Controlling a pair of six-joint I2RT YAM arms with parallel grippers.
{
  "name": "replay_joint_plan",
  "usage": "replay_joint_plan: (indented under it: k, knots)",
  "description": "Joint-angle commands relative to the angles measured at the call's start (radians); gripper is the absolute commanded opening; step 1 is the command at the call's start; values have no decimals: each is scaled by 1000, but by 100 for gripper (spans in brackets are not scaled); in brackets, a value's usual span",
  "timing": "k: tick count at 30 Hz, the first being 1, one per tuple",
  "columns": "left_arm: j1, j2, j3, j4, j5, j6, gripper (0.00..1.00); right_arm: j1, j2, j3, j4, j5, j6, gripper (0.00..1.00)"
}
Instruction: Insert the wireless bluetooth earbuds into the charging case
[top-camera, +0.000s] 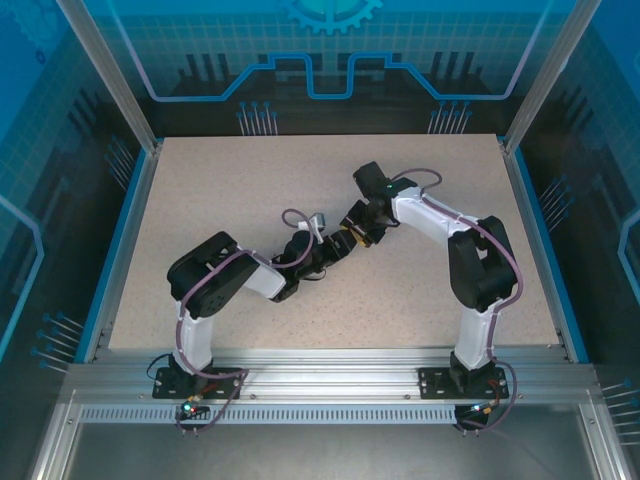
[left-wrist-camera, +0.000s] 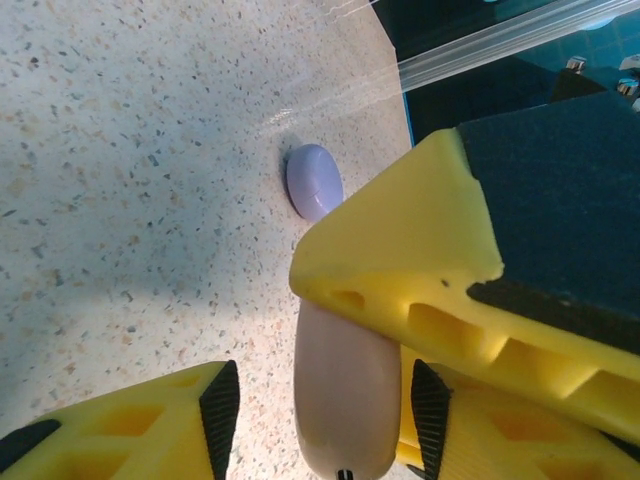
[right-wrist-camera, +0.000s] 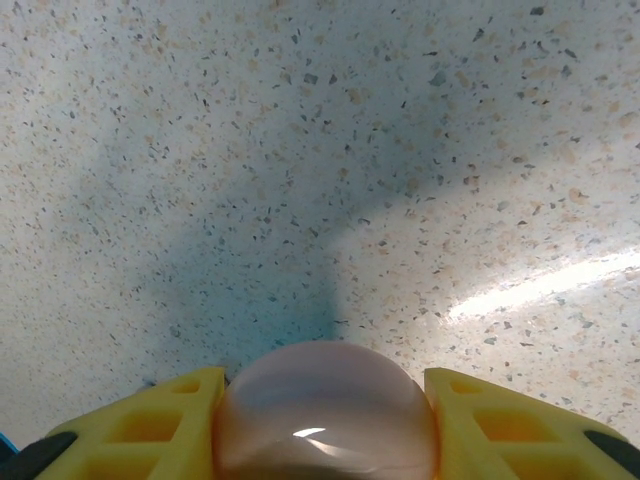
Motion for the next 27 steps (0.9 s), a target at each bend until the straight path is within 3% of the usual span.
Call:
replay_joint_plan:
  k: [1, 15, 18, 21, 27]
  knots:
    - [-6, 19, 33, 49, -27, -7, 48, -17, -34, -16, -7, -15, 5, 40]
    - [-7, 31, 28, 56, -46, -27, 14, -19, -31, -14, 1, -20, 5, 41]
    - [-6, 28, 31, 51, -42, -31, 5, -25, -35, 1, 10, -27, -9, 53]
    - [-6, 14, 25, 43, -27, -40, 2, -53, -57, 38, 24, -30, -45, 67]
    - [22, -97, 19, -89, 96, 8, 0, -151, -164, 54, 87, -80, -160, 72]
